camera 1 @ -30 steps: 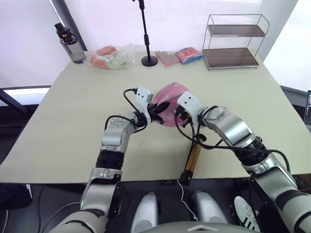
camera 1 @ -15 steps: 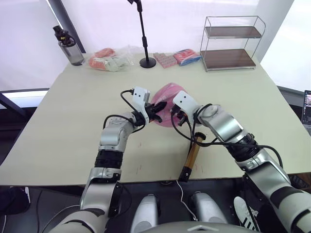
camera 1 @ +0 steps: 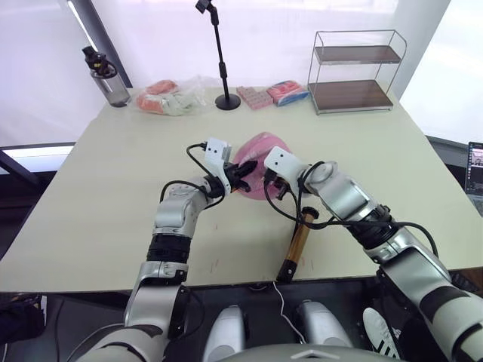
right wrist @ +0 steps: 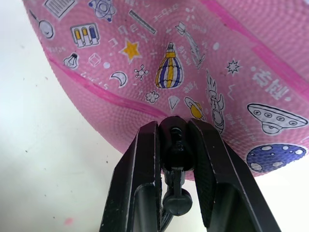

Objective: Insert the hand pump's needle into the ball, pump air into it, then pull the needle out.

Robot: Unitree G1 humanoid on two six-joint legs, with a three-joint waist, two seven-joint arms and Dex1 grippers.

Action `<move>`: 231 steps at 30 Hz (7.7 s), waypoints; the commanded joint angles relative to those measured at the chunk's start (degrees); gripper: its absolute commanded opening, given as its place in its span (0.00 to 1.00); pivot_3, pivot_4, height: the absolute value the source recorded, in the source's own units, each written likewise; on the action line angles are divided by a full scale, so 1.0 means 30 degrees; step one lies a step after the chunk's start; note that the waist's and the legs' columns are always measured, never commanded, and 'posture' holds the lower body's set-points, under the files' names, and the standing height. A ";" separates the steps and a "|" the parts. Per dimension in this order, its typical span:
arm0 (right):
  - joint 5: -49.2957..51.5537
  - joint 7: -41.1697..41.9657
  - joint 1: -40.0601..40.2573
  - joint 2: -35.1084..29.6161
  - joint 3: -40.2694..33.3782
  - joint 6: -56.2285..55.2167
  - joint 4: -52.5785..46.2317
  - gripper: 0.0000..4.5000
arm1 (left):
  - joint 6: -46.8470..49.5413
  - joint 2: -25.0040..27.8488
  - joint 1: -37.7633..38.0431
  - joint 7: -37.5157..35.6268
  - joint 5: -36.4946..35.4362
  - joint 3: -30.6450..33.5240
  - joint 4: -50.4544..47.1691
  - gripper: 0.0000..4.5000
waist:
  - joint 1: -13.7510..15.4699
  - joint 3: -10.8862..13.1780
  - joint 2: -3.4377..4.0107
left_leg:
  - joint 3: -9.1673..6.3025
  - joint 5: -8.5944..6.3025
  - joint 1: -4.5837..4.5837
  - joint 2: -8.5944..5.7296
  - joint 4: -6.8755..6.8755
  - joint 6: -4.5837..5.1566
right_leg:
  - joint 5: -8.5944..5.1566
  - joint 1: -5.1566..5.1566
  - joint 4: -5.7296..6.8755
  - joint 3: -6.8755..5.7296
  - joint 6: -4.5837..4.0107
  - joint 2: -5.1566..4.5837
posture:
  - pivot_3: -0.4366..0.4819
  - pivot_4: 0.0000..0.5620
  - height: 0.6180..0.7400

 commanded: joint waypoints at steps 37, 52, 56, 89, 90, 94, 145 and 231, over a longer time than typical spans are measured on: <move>-0.3665 0.2381 -0.0776 0.1862 0.1317 -0.3869 0.8905 0.08 | 0.1687 -0.0223 0.1445 0.0838 -0.0374 -0.0167 0.1406 0.00 | -0.0195 -0.0156 0.0073 | -0.0057 -0.0006 0.0059 0.0000 -0.0062 -0.0011 | -0.0015 -0.0002 -0.0007 -0.0012 -0.0020 0.0003 | 0.48 0.27 0.93; -0.4796 0.1105 -0.1595 0.3512 0.0390 -0.7877 1.5207 0.08 | 0.1894 -0.0210 0.1648 0.1036 -0.0539 -0.0092 0.1193 0.00 | -0.0311 -0.0275 0.0181 | -0.0512 -0.0186 0.0587 -0.0049 -0.0257 -0.0307 | -0.0019 0.0289 -0.0234 -0.0239 -0.0019 -0.0108 | 0.48 0.27 0.93; -0.4563 0.0449 -0.1929 0.3970 -0.0257 -0.8548 1.6431 0.08 | 0.1950 -0.0186 0.1673 0.1054 -0.0557 -0.0052 0.1210 0.00 | -0.0304 -0.0289 0.0236 | -0.1003 -0.0291 0.0706 -0.0385 -0.0346 -0.0478 | -0.0020 0.0321 -0.0243 -0.0565 -0.0017 -0.0362 | 0.48 0.27 0.93; 0.3310 -0.3561 -0.5066 0.7298 -1.2238 -0.4069 1.8719 0.08 | 0.2086 -0.0003 0.1996 0.1114 -0.0658 0.0456 0.1276 0.00 | -0.0309 0.0088 0.0554 | -0.1908 -0.0393 0.0926 -0.0712 -0.0473 -0.0650 | -0.0020 0.0161 -0.0249 -0.1313 -0.0016 -0.0667 | 0.48 0.27 0.93; 0.3481 -0.3651 -0.5101 0.7374 -1.2428 -0.4008 1.8738 0.08 | 0.2087 0.0012 0.1991 0.1121 -0.0668 0.0462 0.1290 0.00 | -0.0310 0.0088 0.0554 | -0.1908 -0.0393 0.0922 -0.0711 -0.0473 -0.0650 | -0.0020 0.0149 -0.0249 -0.1314 -0.0016 -0.0667 | 0.48 0.27 0.93; 0.4689 -0.4516 -0.5447 0.7745 -1.3912 -0.3781 1.8901 0.08 | 0.2137 0.0057 0.2029 0.1110 -0.0695 0.0431 0.1259 0.00 | -0.0315 0.0088 0.0552 | -0.1911 -0.0393 0.0895 -0.0709 -0.0474 -0.0650 | -0.0020 0.0102 -0.0249 -0.1325 -0.0016 -0.0667 | 0.48 0.27 0.93; -0.1809 -0.5023 0.1540 0.4016 -0.4980 -0.6951 0.3928 0.08 | 0.1436 0.2224 0.0582 -0.1048 0.0004 0.0517 0.4327 0.00 | -0.0014 0.0555 0.0554 | -0.2143 -0.0215 0.0401 -0.0708 -0.0498 -0.0743 | 0.0123 -0.0304 -0.0217 -0.1565 0.0043 -0.0559 | 0.48 0.27 0.93; 1.2656 0.9461 2.2532 -0.5515 -1.6675 -1.9586 -0.9287 1.00 | -0.6452 0.4144 -0.7844 -0.8339 0.3188 -0.0757 1.3441 0.99 | 0.1232 0.1114 0.0026 | -0.2072 -0.0191 0.0000 -0.1016 -0.0470 -0.0752 | 0.0221 -0.0371 -0.0346 -0.1746 0.0179 -0.0990 | 0.48 0.27 0.93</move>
